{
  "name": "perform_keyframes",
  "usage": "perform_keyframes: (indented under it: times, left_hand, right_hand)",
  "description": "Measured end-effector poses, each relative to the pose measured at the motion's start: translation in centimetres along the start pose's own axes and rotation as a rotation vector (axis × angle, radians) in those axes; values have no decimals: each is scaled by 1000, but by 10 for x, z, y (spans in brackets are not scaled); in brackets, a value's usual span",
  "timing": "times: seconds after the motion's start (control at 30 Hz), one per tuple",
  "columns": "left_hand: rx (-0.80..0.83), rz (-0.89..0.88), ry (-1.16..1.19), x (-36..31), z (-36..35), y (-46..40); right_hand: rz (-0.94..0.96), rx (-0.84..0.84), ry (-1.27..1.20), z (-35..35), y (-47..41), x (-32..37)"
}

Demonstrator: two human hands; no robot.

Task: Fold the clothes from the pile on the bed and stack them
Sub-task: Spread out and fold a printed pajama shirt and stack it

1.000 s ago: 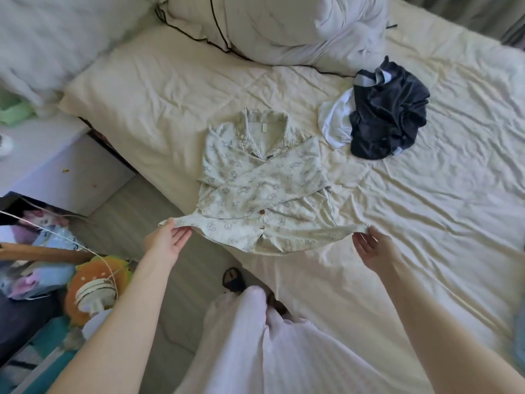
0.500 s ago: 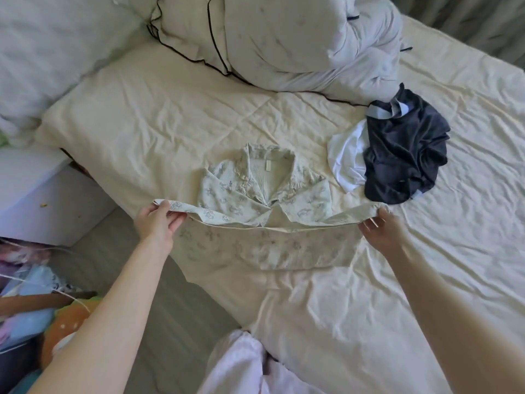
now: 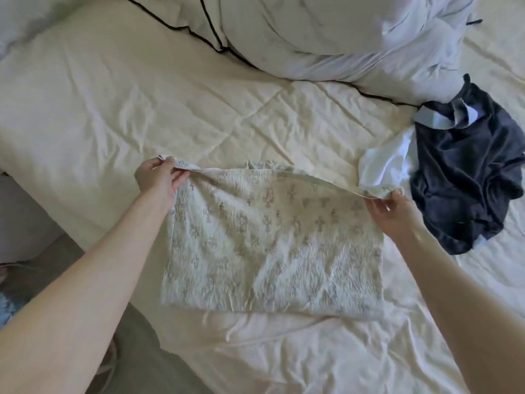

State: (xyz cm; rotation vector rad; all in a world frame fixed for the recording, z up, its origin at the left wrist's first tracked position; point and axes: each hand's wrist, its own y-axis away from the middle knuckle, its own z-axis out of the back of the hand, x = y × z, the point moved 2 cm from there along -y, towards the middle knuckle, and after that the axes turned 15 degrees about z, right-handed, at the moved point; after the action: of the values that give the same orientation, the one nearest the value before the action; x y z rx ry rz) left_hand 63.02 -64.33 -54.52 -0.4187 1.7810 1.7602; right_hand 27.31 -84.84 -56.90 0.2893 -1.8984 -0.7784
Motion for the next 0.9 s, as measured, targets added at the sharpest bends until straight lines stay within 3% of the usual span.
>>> perform_keyframes:
  times: [0.13,0.2,0.27,0.37,0.47,0.57,0.7,0.77,0.9]
  left_hand:
    - [52,-74,-129,14,-12,-31]
    - [42,-186,-380,31,-8,-36]
    - [17,-402,-707,56,2,-25]
    - [81,-748,-1031,112,17,9]
    - [196,-919,-1340,173,26,43]
    - [340,-994,-1647,217,26,52]
    - [248,-944,-1950,222,26,18]
    - [144,-915,-2013,202,20,-6]
    - [-23,-819,-2008,146,11,-35]
  right_hand:
    - [25,19,38,-5,-22,-17]
    - [77,60,241,-1,-23,-31]
    - [249,121,628,10,-6,-49]
    - [682,401,1201,24,39,-83]
    - [926,739,1403,40,83,-124]
    - [1025,988,1597,56,104,-153]
    - [979,1252,1970,80,84,-158]
    - [914,1174,2149,93,55,-143]
    - [819,809,2168,110,12,-96]
